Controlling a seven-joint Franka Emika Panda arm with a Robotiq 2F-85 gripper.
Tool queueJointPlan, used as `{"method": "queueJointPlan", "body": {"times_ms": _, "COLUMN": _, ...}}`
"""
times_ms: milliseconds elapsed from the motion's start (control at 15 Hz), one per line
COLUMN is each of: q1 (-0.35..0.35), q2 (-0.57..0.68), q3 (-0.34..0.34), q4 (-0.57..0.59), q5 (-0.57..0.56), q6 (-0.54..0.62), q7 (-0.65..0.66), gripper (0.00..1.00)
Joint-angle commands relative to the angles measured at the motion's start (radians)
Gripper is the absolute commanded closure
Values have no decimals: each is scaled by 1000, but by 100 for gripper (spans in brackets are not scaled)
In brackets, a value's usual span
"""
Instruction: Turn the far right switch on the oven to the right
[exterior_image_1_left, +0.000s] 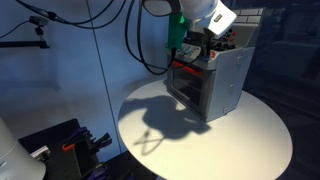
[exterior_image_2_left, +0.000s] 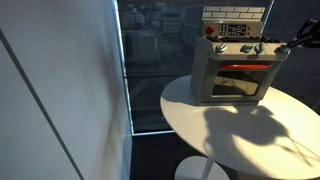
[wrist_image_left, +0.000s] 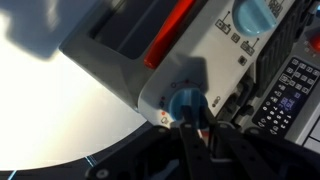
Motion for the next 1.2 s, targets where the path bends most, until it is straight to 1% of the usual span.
{"method": "queueJointPlan", "body": {"times_ms": 0, "q1": -1, "q2": -62, "q3": 4, "q4": -2, "q5": 36, "q6": -12, "q7": -29, "gripper": 62}}
{"method": "queueJointPlan", "body": {"times_ms": 67, "q1": -1, "q2": -65, "q3": 3, "q4": -5, "q5": 27, "q6": -16, "q7": -28, "gripper": 61}}
{"method": "queueJointPlan", "body": {"times_ms": 133, "q1": -1, "q2": -73, "q3": 2, "q4": -7, "q5": 13, "q6": -21, "q7": -25, "gripper": 55}}
{"method": "queueJointPlan", "body": {"times_ms": 333, "q1": -2, "q2": -113, "q3": -2, "q4": -16, "q5": -37, "q6": -46, "q7": -11, "gripper": 31}}
{"method": "queueJointPlan", "body": {"times_ms": 400, "q1": -2, "q2": -129, "q3": -3, "q4": -20, "q5": -63, "q6": -59, "q7": -5, "gripper": 23}}
{"method": "queueJointPlan", "body": {"times_ms": 533, "q1": 1, "q2": -153, "q3": -12, "q4": -24, "q5": -124, "q6": -92, "q7": 8, "gripper": 6}}
{"method": "queueJointPlan", "body": {"times_ms": 600, "q1": 0, "q2": -163, "q3": -15, "q4": -24, "q5": -154, "q6": -113, "q7": 13, "gripper": 1}}
{"method": "queueJointPlan", "body": {"times_ms": 667, "q1": -1, "q2": -173, "q3": -18, "q4": -25, "q5": -187, "q6": -137, "q7": 21, "gripper": 0}}
{"method": "queueJointPlan", "body": {"times_ms": 1133, "q1": -9, "q2": -231, "q3": -49, "q4": -20, "q5": -446, "q6": -337, "q7": 91, "gripper": 0}}
